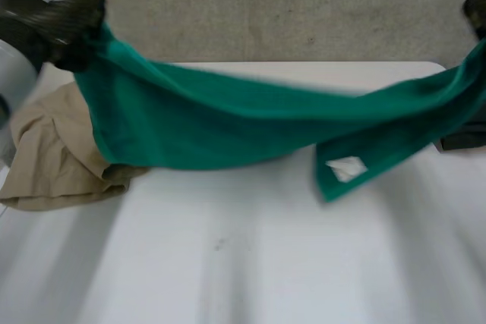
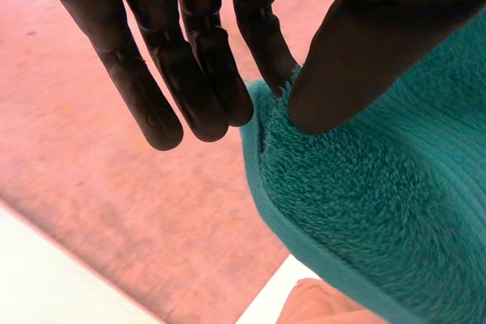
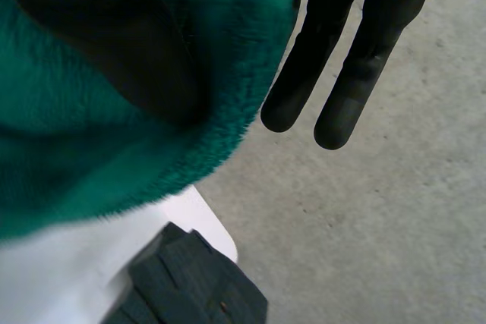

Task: Fold the laundry.

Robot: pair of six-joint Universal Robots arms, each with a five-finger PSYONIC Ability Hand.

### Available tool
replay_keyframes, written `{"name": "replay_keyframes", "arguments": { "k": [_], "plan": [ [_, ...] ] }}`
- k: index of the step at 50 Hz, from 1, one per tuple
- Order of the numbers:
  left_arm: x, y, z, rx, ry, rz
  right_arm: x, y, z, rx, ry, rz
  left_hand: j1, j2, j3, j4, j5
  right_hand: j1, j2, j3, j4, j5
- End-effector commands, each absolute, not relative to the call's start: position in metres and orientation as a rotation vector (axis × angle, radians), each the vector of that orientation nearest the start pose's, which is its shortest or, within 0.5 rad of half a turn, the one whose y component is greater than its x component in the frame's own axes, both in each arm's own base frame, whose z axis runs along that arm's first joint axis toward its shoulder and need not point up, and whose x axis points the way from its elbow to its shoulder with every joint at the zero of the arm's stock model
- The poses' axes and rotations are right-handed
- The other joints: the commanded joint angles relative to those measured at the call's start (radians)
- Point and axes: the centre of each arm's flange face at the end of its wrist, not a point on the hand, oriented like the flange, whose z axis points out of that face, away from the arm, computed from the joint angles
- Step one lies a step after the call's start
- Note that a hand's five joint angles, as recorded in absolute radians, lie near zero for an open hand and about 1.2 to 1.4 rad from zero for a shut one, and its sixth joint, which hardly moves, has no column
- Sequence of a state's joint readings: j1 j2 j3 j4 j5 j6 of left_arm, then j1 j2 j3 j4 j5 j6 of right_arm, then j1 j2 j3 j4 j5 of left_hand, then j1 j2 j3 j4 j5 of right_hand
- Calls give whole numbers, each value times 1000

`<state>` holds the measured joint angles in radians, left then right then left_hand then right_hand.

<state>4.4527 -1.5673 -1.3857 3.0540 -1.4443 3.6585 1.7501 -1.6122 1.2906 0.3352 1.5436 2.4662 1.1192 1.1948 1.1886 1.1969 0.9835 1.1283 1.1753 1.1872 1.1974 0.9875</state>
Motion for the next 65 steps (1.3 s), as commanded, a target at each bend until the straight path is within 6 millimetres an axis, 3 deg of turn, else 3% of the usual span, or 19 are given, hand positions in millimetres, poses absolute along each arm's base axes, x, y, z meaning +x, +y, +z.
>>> {"name": "replay_keyframes", "arguments": {
  "k": [1, 6, 12, 15, 16, 17, 19, 20, 23, 25, 30, 37, 42, 45, 49, 53, 56, 60, 65],
  "plan": [
    [-202, -262, 342, 843, 2013, -2122, 173, -264, 376, -1106, 2377, -2295, 277, 201, 208, 199, 238, 268, 221, 209, 199, 234],
    [-216, -289, 286, 935, 2212, -1932, 183, -292, 341, -1272, 2462, -2148, 277, 201, 208, 199, 238, 268, 221, 209, 199, 234],
    [-248, -335, 281, 954, 2122, -2044, 201, -332, 326, -1182, 2461, -2189, 277, 201, 208, 199, 238, 268, 221, 209, 199, 234],
    [-267, -364, 308, 875, 1885, -2267, 208, -360, 335, -1023, 2376, -2405, 277, 201, 208, 199, 238, 268, 221, 209, 199, 234],
    [-270, -372, 319, 834, 1800, -2338, 209, -375, 348, -907, 2273, -2568, 277, 201, 208, 199, 238, 268, 221, 209, 199, 234],
    [-273, -385, 344, 741, 1614, -2476, 210, -381, 356, -844, 2203, -2660, 277, 201, 208, 199, 238, 268, 221, 209, 199, 234],
    [-279, -390, 368, 667, 1421, -2606, 212, -394, 389, -626, 1917, -2948, 277, 201, 208, 199, 238, 268, 221, 209, 199, 234],
    [-280, -393, 392, 574, 1235, -2710, 212, -396, 396, -568, 1842, -3007, 277, 201, 208, 199, 238, 268, 221, 209, 199, 234],
    [-282, -390, 426, 453, 935, -2849, 217, -400, 420, -366, 1496, -3194, 277, 201, 208, 199, 238, 268, 221, 209, 199, 234],
    [-281, -388, 436, 400, 853, -2881, 223, -398, 428, -302, 1335, -3250, 277, 201, 208, 199, 238, 268, 221, 209, 199, 234],
    [-279, -391, 422, 380, 937, -2850, 226, -395, 424, -333, 1319, -3225, 277, 201, 208, 199, 238, 268, 221, 209, 199, 234],
    [-272, -392, 352, 485, 1232, -2748, 221, -401, 366, -496, 1661, -2981, 277, 201, 208, 199, 238, 268, 221, 209, 199, 234],
    [-270, -377, 276, 605, 1557, -2626, 210, -403, 305, -668, 1877, -2679, 277, 201, 208, 199, 238, 268, 221, 209, 199, 234],
    [-267, -367, 244, 658, 1686, -2545, 213, -396, 277, -781, 1923, -2529, 277, 201, 208, 199, 238, 268, 221, 209, 199, 234],
    [-259, -338, 190, 771, 1909, -2348, 216, -380, 218, -936, 2049, -2237, 277, 201, 208, 199, 238, 268, 221, 209, 199, 234],
    [-248, -306, 174, 867, 2057, -2159, 195, -368, 191, -973, 2227, -2073, 277, 201, 208, 199, 238, 268, 221, 209, 199, 234],
    [-240, -285, 173, 941, 2126, -2023, 185, -356, 186, -1026, 2330, -1965, 277, 201, 208, 199, 238, 268, 221, 209, 199, 234],
    [-226, -247, 179, 1076, 2228, -1772, 171, -322, 210, -1148, 2475, -1784, 277, 201, 208, 199, 238, 268, 221, 209, 199, 234],
    [-203, -187, 180, 1316, 2388, -1297, 143, -271, 216, -1345, 2725, -1275, 277, 201, 208, 199, 238, 268, 221, 209, 199, 234]
  ]
}}
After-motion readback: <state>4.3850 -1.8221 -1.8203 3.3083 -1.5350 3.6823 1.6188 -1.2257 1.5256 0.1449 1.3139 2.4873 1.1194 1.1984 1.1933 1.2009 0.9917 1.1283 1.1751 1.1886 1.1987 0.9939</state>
